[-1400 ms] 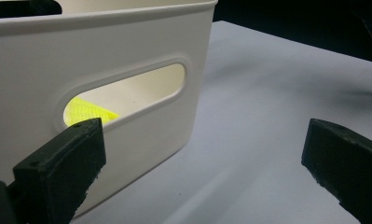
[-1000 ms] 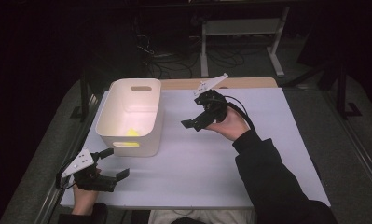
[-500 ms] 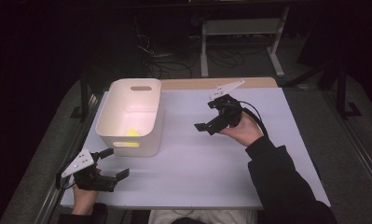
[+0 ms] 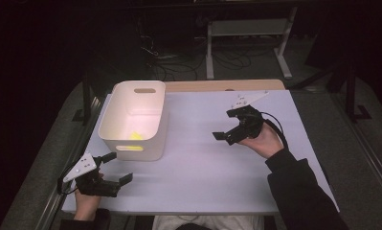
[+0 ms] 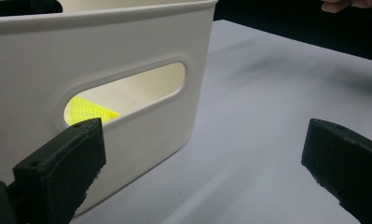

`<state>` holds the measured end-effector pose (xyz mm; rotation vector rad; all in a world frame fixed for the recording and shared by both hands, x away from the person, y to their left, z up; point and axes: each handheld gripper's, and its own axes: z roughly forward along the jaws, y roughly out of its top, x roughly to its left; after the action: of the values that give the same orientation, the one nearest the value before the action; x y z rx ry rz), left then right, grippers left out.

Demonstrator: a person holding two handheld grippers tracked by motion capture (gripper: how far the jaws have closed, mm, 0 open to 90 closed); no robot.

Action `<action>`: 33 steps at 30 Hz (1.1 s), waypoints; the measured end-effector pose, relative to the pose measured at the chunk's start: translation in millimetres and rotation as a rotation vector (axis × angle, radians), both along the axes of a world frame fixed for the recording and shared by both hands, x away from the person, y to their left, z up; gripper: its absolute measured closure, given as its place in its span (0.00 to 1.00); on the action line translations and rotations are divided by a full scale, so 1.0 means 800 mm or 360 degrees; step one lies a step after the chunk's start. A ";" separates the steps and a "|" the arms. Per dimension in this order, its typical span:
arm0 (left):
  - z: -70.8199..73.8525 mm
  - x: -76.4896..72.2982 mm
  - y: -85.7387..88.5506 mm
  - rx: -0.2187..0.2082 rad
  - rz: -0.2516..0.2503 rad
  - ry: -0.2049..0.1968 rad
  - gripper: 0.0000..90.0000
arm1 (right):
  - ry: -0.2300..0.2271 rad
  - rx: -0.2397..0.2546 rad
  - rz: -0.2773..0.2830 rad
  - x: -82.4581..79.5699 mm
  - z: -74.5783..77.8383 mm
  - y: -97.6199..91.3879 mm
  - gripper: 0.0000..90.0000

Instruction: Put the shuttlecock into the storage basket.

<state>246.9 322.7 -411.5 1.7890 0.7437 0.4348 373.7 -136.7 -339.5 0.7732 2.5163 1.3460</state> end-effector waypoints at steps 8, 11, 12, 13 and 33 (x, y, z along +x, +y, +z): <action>0.000 0.000 0.000 0.0001 0.0006 0.0004 0.00 | -0.0004 0.0037 -0.0047 -0.014 -0.016 -0.026 0.00; 0.000 -0.001 0.000 0.0002 0.0006 0.0003 0.00 | -0.0008 0.0047 -0.0066 -0.017 -0.020 -0.034 0.00; 0.000 -0.001 0.000 0.0001 0.0006 0.0003 0.00 | -0.0008 0.0048 -0.0071 -0.018 -0.021 -0.036 0.00; 0.000 -0.001 0.000 0.0002 0.0006 0.0003 0.00 | -0.0004 0.0054 -0.0078 -0.019 -0.022 -0.039 0.00; 0.000 -0.001 0.000 0.0002 0.0006 0.0003 0.00 | 0.0027 0.0085 -0.0147 -0.040 -0.048 -0.077 0.00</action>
<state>246.2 322.8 -411.7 1.7899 0.7486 0.4364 342.0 -198.3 -377.6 0.9034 2.4335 1.3869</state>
